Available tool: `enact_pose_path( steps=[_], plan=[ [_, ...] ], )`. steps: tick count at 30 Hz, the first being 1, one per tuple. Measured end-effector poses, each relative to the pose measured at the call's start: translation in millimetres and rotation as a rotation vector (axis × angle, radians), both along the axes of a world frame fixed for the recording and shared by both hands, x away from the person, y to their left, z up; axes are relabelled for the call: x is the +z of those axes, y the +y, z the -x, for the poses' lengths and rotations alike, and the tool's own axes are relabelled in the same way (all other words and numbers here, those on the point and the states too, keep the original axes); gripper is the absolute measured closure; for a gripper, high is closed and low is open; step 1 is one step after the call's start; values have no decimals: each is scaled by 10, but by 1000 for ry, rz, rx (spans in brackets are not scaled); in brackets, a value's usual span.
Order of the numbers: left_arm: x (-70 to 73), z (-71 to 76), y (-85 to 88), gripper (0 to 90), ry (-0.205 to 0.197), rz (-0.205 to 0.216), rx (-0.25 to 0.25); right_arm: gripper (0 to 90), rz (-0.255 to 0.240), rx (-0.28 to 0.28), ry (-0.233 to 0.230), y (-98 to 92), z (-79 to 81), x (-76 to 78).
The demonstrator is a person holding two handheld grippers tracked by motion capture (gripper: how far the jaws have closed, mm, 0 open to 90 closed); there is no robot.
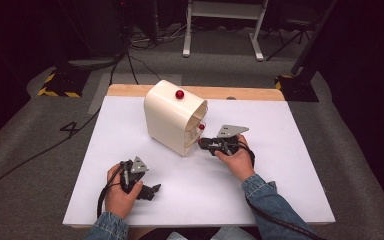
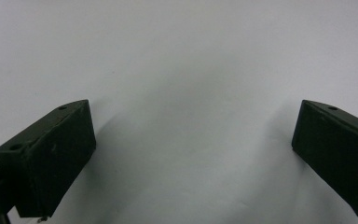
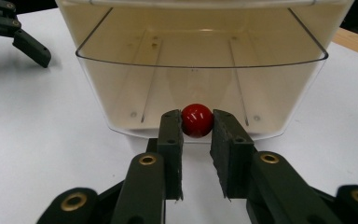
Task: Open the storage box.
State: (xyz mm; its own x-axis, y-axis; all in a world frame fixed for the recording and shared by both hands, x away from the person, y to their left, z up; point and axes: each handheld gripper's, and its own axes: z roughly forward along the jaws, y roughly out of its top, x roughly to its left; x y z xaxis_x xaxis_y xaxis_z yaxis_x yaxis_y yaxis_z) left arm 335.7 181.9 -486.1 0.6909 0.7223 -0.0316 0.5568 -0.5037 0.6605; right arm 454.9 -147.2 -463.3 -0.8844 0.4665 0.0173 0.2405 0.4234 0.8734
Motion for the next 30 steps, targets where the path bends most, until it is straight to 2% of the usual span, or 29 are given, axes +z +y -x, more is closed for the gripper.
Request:
enact_pose_path(
  steps=[6, 21, 30],
  plan=[
    [0, -2, -1, 0, 1, 0, 0, 742, 16, -12, -10, -135, 114, 48],
    [3, -5, -1, 0, 4, -1, -1, 741, 14, -29, -11, -626, 454, 117],
    [3, -8, 0, 0, 3, -2, -3, 742, 27, -42, -3, -833, 559, 78]
  ],
)
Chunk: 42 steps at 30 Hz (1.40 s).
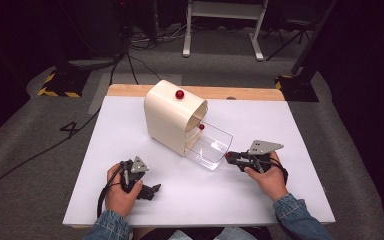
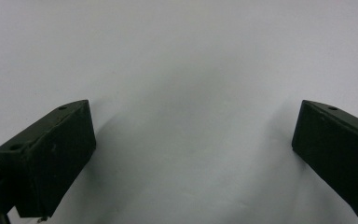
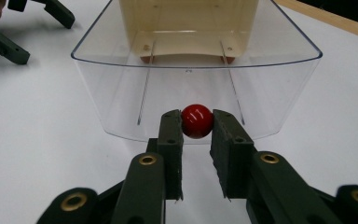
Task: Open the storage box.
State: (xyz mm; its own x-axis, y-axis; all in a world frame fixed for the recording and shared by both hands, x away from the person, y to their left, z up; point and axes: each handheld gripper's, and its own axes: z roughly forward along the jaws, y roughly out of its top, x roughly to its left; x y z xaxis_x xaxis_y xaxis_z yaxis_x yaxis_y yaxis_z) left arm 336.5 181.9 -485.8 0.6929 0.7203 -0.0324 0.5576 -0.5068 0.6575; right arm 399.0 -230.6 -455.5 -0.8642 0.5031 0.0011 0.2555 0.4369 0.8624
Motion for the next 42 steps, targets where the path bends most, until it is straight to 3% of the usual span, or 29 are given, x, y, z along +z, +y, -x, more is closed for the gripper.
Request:
enact_pose_path(
  steps=[9, 14, 19, 30, 37, 42],
  plan=[
    [1, -4, -3, 0, 0, -1, 0, 736, 28, -6, 29, -80, 23, -64],
    [2, -6, -3, 0, 1, -1, -1, 637, 11, -21, 64, -124, 25, -79],
    [3, -8, -4, 0, 3, 0, 0, 618, 5, -40, 52, -211, 55, -28],
    [1, -6, -2, 0, -1, -1, -2, 587, -62, -45, -7, -226, 55, 371],
    [0, -4, -2, 0, -1, 1, -2, 582, -103, -16, -30, -45, -16, 600],
    [0, -6, -1, 0, 0, 0, -3, 576, -119, 18, -46, 235, -128, 737]
  ],
)
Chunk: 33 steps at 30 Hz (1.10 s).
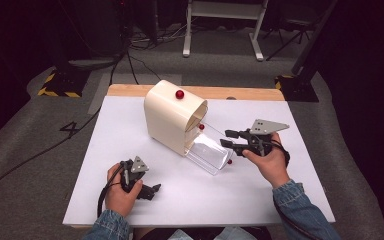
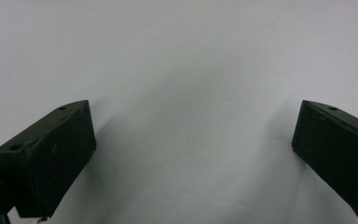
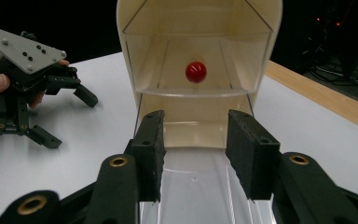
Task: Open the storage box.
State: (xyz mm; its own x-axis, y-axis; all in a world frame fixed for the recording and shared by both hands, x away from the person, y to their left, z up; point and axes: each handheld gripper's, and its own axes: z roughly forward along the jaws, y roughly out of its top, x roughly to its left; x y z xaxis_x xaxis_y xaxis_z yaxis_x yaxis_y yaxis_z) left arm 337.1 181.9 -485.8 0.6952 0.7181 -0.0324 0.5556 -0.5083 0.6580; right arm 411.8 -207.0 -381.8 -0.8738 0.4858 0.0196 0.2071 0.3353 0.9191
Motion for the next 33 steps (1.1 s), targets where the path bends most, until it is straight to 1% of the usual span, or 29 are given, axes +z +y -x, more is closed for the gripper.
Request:
enact_pose_path(
  steps=[5, 7, 9, 14, 16, 20, 22, 24, 25, 33],
  plan=[
    [0, 1, 1, 0, 1, 0, 0, 580, 22, 25, 1, 213, -104, -3],
    [0, 2, 1, 0, 0, 0, -1, 582, 21, 27, 2, 247, -125, -13],
    [-1, 4, 2, 0, -2, -1, 0, 593, 19, 27, 6, 343, -189, -46],
    [-4, 7, 2, 0, -4, 1, 2, 613, 26, 27, 8, 467, -302, -101],
    [-4, 9, 1, 0, -4, 1, 3, 627, 20, 27, 7, 509, -335, -122],
    [-4, 10, 1, 0, -6, 0, 2, 669, 1, 23, -7, 560, -363, -140],
    [-3, 9, 2, 0, -7, -1, 1, 680, -1, 20, -7, 579, -378, -145],
    [-4, 9, 2, 0, -7, 0, 1, 715, -5, 15, -10, 591, -386, -147],
    [-3, 9, 2, 0, -7, -1, 1, 734, 1, 12, -17, 596, -387, -147],
    [-4, 8, 1, 0, -5, 2, 2, 744, 4, 7, -40, 607, -382, -148]
  ],
)
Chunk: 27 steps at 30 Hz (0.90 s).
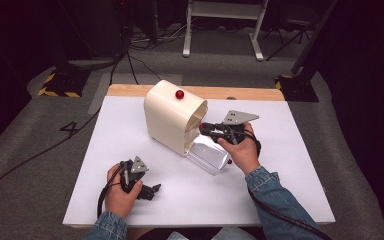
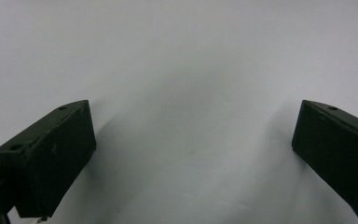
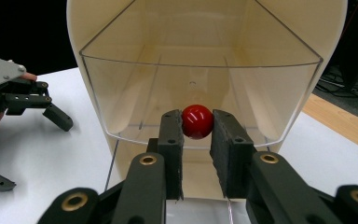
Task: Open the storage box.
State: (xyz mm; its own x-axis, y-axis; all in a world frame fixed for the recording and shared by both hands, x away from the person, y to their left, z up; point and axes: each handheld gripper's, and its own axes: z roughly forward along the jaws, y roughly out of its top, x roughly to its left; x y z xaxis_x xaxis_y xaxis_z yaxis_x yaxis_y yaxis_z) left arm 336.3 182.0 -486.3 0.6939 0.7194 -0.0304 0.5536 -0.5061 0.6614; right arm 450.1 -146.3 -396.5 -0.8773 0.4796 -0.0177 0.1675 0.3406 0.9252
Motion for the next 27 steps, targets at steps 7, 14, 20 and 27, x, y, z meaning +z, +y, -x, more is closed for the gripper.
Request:
enact_pose_path(
  steps=[7, 14, 20, 27],
  plan=[
    [0, 1, 0, 0, 0, 0, 0, 745, 8, 1, -3, -40, 53, 33],
    [0, 0, 0, 0, 0, 0, 0, 745, 0, 2, -1, -233, 166, 86],
    [0, 0, 0, 0, 0, 0, 0, 745, -4, 2, -2, -397, 266, 124],
    [0, 0, 1, 0, 0, 0, 0, 744, -5, -7, -4, -548, 340, 112]
  ],
)
